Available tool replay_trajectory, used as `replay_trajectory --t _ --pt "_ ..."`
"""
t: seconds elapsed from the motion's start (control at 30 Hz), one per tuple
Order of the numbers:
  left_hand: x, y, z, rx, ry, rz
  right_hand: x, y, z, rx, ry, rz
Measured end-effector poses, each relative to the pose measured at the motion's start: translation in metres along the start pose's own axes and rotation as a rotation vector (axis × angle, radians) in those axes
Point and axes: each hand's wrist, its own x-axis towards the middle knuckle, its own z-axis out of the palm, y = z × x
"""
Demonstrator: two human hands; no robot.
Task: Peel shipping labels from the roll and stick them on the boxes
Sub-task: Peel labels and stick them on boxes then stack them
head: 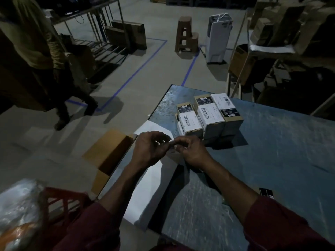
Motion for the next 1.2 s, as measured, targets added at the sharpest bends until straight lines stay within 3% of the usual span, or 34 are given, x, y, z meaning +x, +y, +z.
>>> replay_trajectory --t 0.2,0.47,0.63,0.73,0.83,1.07,1.2 --pt "-0.002 0.003 0.006 0.042 0.072 0.004 0.002 -0.001 0.0 -0.099 0.013 -0.025" --pt "-0.003 -0.001 0.006 0.0 0.03 -0.015 0.0 0.0 0.001 -0.127 0.023 -0.053" --pt "-0.009 0.001 0.012 0.009 0.091 0.033 -0.003 0.002 -0.003 0.026 0.008 -0.009" --pt "-0.013 -0.001 0.01 0.062 0.106 0.168 -0.005 0.002 -0.009 0.177 0.038 0.022" --pt "-0.016 -0.003 0.008 0.099 0.151 0.259 -0.005 -0.001 -0.014 0.17 0.027 0.01" --pt "-0.013 0.005 0.001 -0.028 0.11 0.176 -0.007 -0.003 -0.017 0.238 -0.009 0.03" --pt "-0.014 0.006 -0.003 0.036 0.08 0.213 -0.008 -0.005 -0.016 0.18 -0.021 0.031"
